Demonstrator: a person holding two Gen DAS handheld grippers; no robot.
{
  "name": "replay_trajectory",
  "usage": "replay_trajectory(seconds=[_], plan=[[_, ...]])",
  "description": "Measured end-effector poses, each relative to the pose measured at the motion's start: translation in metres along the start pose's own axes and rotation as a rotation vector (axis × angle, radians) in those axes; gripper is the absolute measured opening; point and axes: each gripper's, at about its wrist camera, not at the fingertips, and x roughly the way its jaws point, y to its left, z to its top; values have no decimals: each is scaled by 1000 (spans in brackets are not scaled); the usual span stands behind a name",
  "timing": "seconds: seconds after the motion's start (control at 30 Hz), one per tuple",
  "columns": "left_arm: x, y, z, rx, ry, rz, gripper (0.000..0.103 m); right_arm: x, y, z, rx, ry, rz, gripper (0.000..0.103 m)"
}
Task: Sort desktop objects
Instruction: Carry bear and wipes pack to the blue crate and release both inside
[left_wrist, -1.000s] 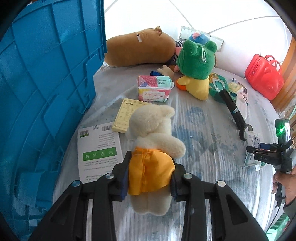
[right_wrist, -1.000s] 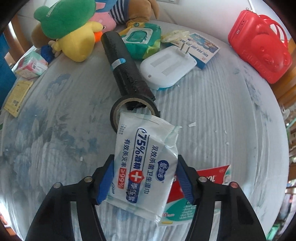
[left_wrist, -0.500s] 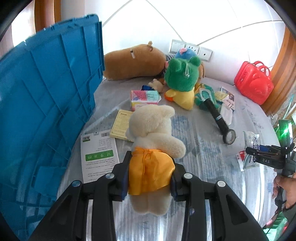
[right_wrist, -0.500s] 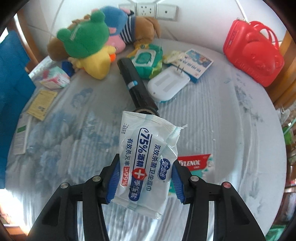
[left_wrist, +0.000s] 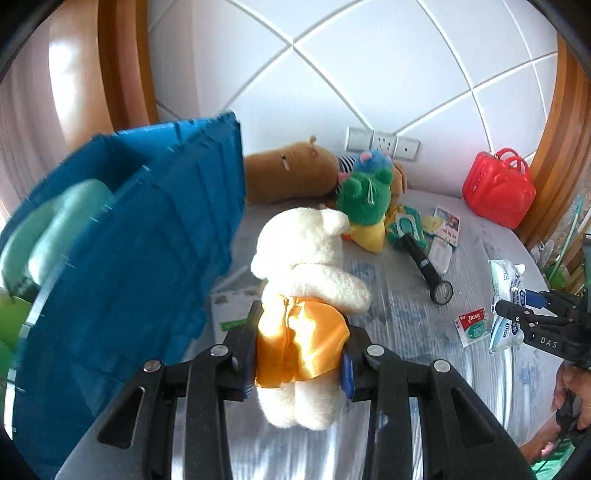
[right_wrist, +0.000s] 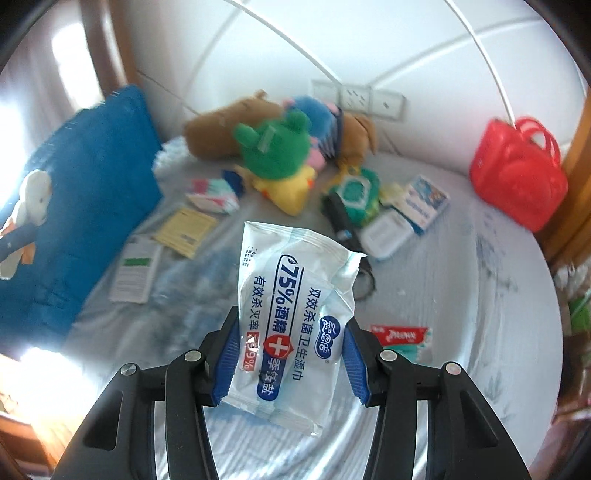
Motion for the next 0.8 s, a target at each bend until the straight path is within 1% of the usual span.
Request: replay_trajectory(seconds=[0.2,0.3,0.43,0.53,0.8], plan=[[-35,38,13,-17,-57,-6,34,-28,55,27,-57,-57,32,49],[-55,66,22,-10,-90,-12,34,-37,88,49,-72,-95,40,49],[-83,119,39,-23,-148,-1,34,-44,132,77,-103,-136,52,49],[-95,154,51,-26,-175,8,34,-50,174,102,-135,-172,68,49],[-111,237,75,-59,-230,26,34,-58,286,166,-242,-252,127,49]])
